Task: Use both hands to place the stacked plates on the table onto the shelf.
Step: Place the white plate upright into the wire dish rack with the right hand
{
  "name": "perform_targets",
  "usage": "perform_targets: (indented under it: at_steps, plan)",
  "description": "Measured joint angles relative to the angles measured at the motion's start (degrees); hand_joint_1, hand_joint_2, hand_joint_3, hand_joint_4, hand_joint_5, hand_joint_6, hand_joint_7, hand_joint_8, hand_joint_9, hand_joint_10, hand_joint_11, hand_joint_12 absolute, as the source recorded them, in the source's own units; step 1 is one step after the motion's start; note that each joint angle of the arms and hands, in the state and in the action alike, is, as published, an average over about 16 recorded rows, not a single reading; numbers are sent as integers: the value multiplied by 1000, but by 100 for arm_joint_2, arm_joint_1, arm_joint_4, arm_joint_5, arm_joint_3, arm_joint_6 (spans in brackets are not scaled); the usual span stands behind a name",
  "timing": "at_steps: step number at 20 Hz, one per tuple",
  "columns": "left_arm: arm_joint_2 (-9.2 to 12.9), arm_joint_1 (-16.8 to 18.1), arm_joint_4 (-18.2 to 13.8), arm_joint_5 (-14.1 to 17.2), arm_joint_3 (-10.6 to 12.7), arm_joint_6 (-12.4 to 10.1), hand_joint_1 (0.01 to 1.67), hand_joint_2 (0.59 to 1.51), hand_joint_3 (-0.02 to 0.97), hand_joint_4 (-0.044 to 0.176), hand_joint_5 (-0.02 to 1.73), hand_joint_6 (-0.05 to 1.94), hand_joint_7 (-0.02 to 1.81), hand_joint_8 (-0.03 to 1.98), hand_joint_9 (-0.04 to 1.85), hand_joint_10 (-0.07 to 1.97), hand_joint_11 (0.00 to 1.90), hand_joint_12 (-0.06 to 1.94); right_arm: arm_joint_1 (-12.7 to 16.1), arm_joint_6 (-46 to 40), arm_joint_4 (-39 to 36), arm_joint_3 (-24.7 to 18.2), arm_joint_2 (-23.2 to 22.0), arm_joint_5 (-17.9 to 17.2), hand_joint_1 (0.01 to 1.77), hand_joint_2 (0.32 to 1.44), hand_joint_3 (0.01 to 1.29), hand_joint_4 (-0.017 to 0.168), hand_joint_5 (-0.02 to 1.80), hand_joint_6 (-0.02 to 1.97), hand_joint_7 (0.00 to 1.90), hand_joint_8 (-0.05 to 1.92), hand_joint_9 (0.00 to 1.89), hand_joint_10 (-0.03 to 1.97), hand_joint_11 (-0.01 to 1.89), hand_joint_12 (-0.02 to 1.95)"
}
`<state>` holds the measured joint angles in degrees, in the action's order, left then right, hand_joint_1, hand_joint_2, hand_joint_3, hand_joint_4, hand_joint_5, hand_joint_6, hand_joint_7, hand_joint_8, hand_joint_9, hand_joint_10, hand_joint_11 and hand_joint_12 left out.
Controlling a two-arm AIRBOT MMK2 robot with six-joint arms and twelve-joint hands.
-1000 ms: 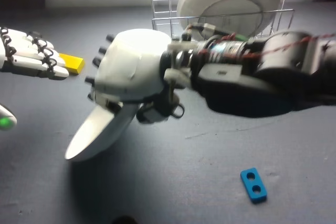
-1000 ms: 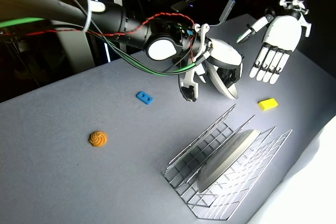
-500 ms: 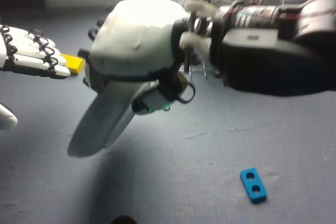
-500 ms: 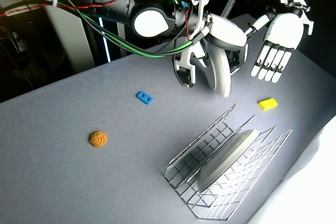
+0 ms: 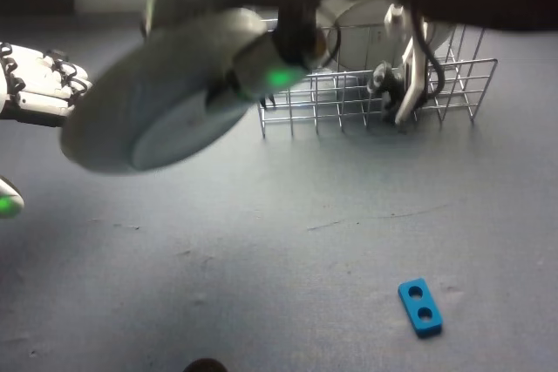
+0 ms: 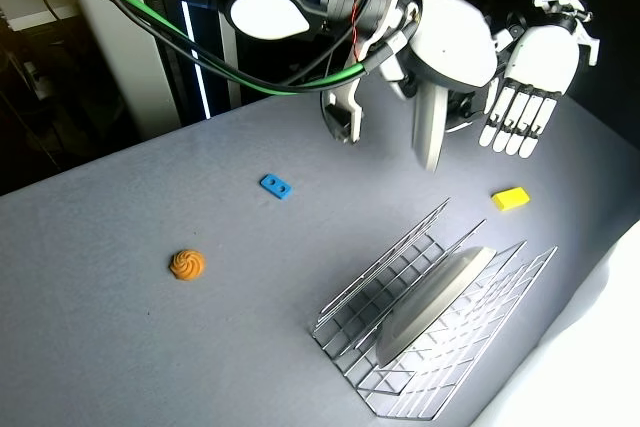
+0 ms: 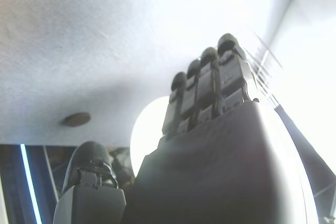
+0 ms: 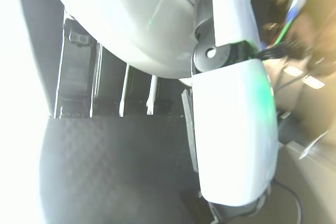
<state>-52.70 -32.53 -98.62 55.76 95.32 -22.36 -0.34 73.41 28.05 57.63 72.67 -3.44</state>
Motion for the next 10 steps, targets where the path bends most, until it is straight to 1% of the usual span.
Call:
perform_targets:
  at_steps: [5,10]
  plan:
    - [1,-6,-31,-29,-11,53,14,1116,16,2,22,18,21,11,23,6,24,13,167,-65,1033,48,-194,-298,1250,954,15,18,1016,862,1136,740,1293,55,825,1106]
    - [1,-7,-76,-67,-26,99,14,1117,16,3,22,19,21,11,22,6,24,13,215,-113,1864,121,-351,-624,1250,953,15,19,1019,839,1143,717,1302,42,820,1127]
